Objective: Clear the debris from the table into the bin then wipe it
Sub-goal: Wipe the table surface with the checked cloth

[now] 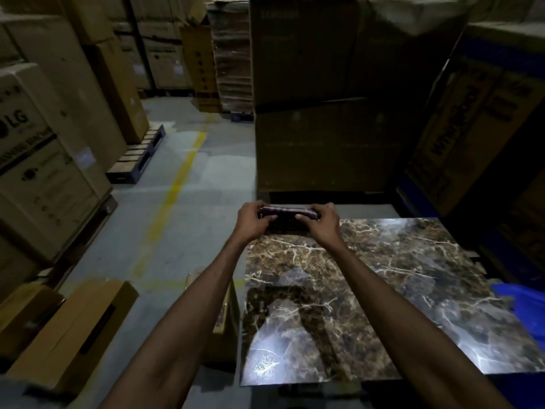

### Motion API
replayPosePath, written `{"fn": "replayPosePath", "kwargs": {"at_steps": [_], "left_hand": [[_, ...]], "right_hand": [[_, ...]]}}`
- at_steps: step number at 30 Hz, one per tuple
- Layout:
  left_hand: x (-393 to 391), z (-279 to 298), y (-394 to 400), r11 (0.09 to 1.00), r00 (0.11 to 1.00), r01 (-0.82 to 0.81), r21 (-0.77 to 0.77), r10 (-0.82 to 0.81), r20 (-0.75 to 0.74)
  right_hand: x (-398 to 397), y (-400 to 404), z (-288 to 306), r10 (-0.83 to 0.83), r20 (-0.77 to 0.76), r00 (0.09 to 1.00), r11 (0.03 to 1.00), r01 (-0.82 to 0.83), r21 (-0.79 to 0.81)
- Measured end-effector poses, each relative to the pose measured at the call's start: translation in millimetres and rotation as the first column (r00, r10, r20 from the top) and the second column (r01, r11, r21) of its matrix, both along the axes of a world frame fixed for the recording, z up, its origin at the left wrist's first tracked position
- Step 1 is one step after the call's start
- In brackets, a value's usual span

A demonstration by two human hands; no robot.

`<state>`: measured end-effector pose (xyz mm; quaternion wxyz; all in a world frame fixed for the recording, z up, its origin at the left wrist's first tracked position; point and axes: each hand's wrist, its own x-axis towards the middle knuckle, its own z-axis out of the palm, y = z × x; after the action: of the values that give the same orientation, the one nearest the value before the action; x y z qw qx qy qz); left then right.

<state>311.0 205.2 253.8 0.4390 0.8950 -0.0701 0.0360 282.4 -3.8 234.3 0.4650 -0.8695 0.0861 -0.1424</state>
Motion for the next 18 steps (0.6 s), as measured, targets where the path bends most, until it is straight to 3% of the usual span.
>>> {"fn": "replayPosePath", "kwargs": {"at_steps": [3, 8, 11, 13, 15, 17, 18], "left_hand": [[2.9, 2.2, -1.5, 1.0, 1.0, 0.024, -0.017, -0.024, -0.009], [3.3, 8.1, -1.1, 0.971, 0.986, 0.118, -0.208, -0.139, -0.09], [0.9, 20.1, -8.9, 0.919, 0.978, 0.138, -0.369, -0.186, -0.099], [-2.1, 30.1, -15.5, 0.844, 0.981, 0.032, -0.535, -0.128, -0.144], [-2.7, 33.9, -19.8, 0.691, 0.966, -0.116, -0.714, -0.088, -0.243], [-4.2, 34.6, -22.2, 0.571, 0.935, -0.205, -0.795, -0.126, -0.331], [-5.1, 33.6, -24.4, 0.563, 0.922, -0.202, -0.802, -0.166, -0.349]], "right_hand": [[0.0, -5.7, 5.7, 0.037, -0.048, 0.998, 0.999, -0.038, -0.027], [-3.8, -8.7, 33.2, 0.298, -0.151, 0.943, 0.949, -0.275, 0.156], [0.1, -4.6, 49.1, 0.37, -0.17, 0.913, 0.924, -0.343, 0.167], [4.0, -1.6, 52.9, 0.371, -0.157, 0.915, 0.913, -0.328, 0.242], [4.6, 0.9, 56.0, 0.345, -0.134, 0.929, 0.872, -0.264, 0.413], [4.5, 4.4, 55.4, 0.318, -0.127, 0.939, 0.802, -0.196, 0.564], [3.1, 6.7, 54.7, 0.307, -0.123, 0.944, 0.765, -0.168, 0.621]]}}
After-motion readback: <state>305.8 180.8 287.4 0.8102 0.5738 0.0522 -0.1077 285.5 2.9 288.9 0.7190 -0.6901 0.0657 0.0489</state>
